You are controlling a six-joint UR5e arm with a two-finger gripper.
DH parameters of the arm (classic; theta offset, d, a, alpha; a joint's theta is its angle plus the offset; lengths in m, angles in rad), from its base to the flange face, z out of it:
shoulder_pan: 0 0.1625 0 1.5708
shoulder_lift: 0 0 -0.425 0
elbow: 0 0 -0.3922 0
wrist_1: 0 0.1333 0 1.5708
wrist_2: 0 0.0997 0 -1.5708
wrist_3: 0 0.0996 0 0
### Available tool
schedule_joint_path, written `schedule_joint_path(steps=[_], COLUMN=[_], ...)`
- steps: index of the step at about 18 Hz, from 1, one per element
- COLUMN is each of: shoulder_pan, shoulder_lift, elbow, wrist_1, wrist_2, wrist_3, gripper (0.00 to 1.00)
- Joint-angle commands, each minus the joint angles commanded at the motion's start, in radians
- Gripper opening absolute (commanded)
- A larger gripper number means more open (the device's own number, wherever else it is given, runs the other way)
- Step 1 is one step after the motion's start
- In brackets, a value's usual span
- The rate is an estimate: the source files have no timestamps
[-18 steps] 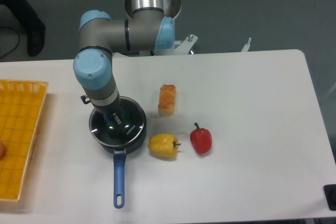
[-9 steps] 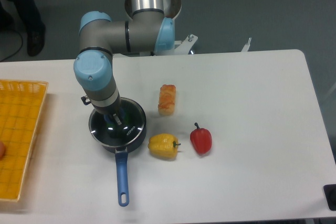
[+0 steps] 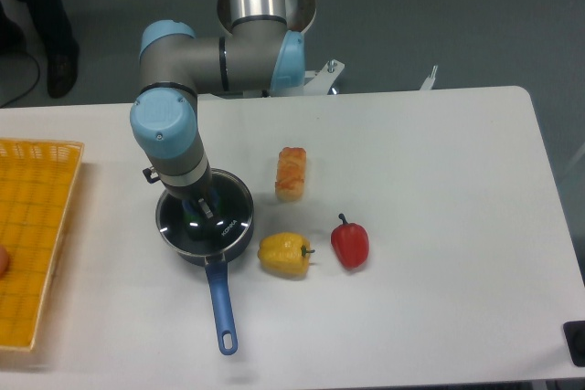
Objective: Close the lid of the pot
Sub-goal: 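Lower the glass lid onto the pan rim and settle it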
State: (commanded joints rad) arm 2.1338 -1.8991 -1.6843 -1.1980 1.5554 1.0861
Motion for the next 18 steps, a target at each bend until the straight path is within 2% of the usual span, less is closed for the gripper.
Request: schedule_joint_path(steps=[18], shoulder_pan=[-0.005], shoulder_lift=[0.002], elbow=[-0.009], wrist_1=[-0.005], wrist_2=[0.017], wrist_3=[-0.002], gripper=[0.55])
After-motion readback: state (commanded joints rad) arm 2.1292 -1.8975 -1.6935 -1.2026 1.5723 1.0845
